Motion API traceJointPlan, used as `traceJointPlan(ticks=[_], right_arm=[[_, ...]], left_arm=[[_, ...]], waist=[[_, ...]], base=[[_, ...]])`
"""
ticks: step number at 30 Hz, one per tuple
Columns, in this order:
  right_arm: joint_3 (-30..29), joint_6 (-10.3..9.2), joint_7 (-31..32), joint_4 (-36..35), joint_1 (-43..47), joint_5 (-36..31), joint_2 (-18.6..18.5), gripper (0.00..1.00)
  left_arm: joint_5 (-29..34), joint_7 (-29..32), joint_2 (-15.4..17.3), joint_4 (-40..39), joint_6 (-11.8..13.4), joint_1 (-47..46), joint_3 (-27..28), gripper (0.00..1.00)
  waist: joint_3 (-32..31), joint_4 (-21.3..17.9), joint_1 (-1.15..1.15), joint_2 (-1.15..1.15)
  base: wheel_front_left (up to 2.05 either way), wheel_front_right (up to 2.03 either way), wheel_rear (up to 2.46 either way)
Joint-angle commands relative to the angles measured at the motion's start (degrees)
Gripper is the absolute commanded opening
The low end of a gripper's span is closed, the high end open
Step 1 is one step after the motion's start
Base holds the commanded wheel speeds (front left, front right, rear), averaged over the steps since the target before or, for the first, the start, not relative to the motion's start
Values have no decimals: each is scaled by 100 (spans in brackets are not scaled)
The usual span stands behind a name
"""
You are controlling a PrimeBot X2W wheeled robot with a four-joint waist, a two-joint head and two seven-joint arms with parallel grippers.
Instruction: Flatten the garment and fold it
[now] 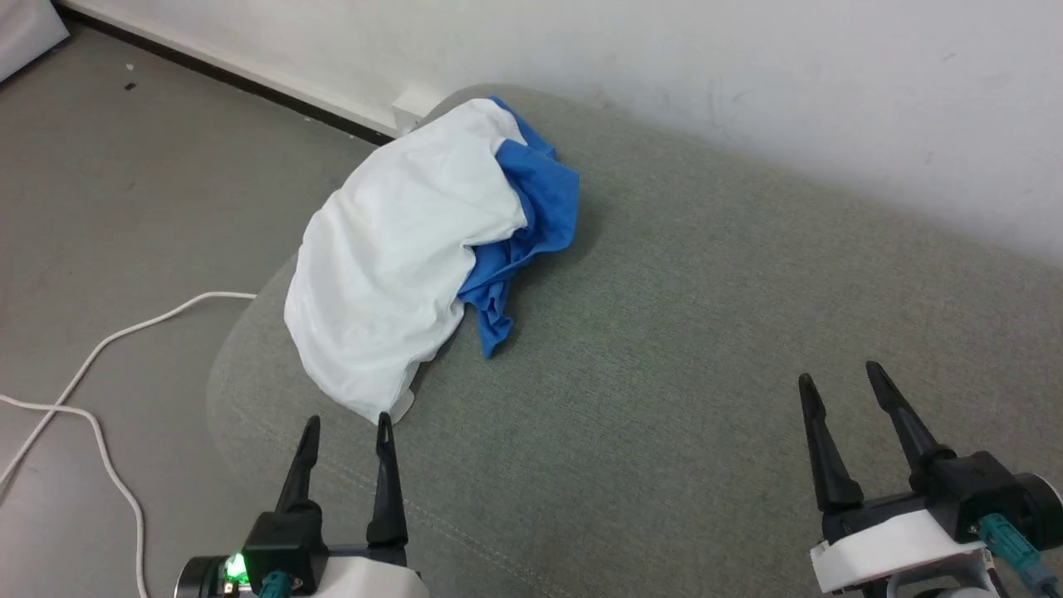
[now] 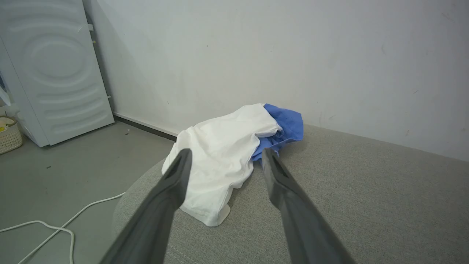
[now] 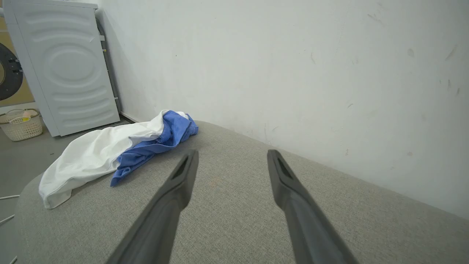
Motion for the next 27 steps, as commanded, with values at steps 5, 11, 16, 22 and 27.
traceJointPlan(ticks=[5,11,16,22,27], right_arm=[[10,-5,-102,4,83,21,18,100],[-5,-5,-174,-19,130,13,20,100],[-1,-5,-234,-18,156,-12,21,100],[25,-5,-279,-6,151,-4,22,100],[26,-5,-279,3,139,7,22,100]], left_arm=[[-60,-103,-22,-49,69,119,-97,100],[-84,-175,-23,-71,118,169,-171,100],[-99,-235,-24,-70,159,203,-224,100],[-101,-280,-25,-73,184,229,-248,100],[-90,-280,-25,-74,183,232,-230,100]], waist=[[28,131,0,0],[62,306,0,0],[82,460,0,0],[91,560,0,0],[76,551,0,0]], base=[[0,0,0],[0,0,0],[0,0,0],[0,0,0],[0,0,0]])
